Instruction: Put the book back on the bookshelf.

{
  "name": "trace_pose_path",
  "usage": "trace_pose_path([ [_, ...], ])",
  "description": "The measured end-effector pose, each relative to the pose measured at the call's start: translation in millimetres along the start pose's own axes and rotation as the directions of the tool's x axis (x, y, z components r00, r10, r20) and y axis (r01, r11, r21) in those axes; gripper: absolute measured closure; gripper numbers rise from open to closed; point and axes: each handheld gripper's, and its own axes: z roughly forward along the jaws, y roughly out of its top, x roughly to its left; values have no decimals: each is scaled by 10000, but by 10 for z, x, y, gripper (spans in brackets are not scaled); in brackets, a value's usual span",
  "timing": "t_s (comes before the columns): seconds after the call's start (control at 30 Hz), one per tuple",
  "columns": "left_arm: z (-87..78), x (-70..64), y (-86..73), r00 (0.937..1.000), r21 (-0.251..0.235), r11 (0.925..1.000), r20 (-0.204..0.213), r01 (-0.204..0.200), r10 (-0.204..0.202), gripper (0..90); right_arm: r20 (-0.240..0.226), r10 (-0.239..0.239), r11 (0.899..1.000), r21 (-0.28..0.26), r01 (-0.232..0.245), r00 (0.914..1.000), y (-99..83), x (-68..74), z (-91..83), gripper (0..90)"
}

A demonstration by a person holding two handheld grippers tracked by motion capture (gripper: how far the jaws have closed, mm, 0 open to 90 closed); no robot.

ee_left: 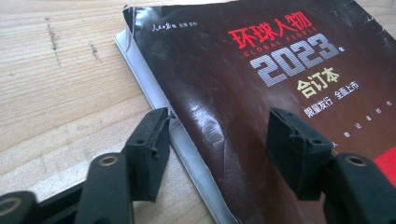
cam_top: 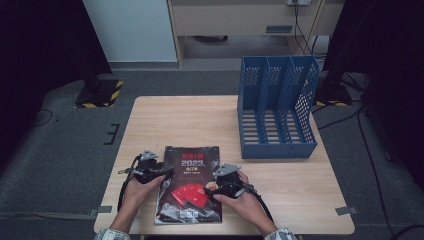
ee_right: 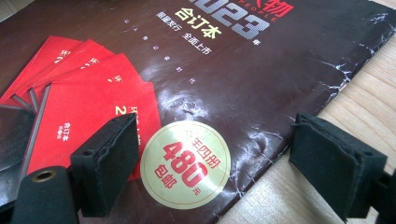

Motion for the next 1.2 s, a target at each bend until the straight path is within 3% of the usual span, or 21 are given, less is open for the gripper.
trace_pose_path([
  [0.17,-31,8,-10,9998,-18,9998,23,205,-205,461,10,-26,10000,-30,26,10000,-3,0,1,158],
  [0.23,-64,10,-10,9991,-208,9992,254,338,-333,513,4,-29,10000,-28,29,10000,-3,0,1,158],
  [0.27,-93,2,-4,9953,-367,9979,832,532,-500,513,5,-31,10000,-39,31,10000,-4,0,1,158],
  [0.3,-99,-15,-3,9929,-370,9974,1038,622,-581,540,8,-38,10000,-41,38,10000,-5,-1,1,158],
  [0.33,-87,-84,-10,9947,-186,9995,999,259,-239,540,13,-52,10000,-52,52,10000,-6,-1,1,158],
  [0.37,-87,-84,-10,9947,-186,9995,999,259,-239,538,19,-58,10000,-54,58,10000,-6,-1,1,158],
  [0.4,-89,-149,-9,9970,-112,9998,757,-135,143,528,16,-62,10000,-52,62,10000,-6,-1,1,158],
  [0.47,-117,-161,4,9972,-170,9997,719,-182,194,527,14,-50,10000,-58,50,10000,-7,0,1,158],
  [0.6,-113,-132,-35,9985,231,9984,-168,-515,519,454,17,-52,10000,-80,52,10000,-10,0,2,158],
  [0.67,-125,-124,-53,9981,229,9982,-281,-550,557,425,19,-52,9999,-86,52,10000,-10,1,2,158],
  [0.73,-157,-110,-93,9958,417,9972,-654,-614,641,389,18,-64,9999,-87,65,10000,-10,0,2,158],
  [0.8,-169,-104,-123,9961,490,9975,-692,-510,543,382,17,-56,10000,-82,56,10000,-10,1,2,158],
  [0.83,-200,-99,-175,9985,425,9990,-517,-130,152,379,26,-82,9999,-108,83,10000,-12,-1,3,158],
  [0.9,-214,-106,-193,9987,401,9991,-478,-134,153,387,25,-74,9999,-98,75,10000,-14,-1,0,158],
  [1.03,-235,-211,-257,9998,305,9994,81,-176,174,400,100,-40,9998,-175,42,9999,-20,7,4,158],
  [1.2,-218,-222,-234,9999,304,9995,-81,-76,79,427,76,-19,9999,-149,20,10000,-22,7,-2,158],
])
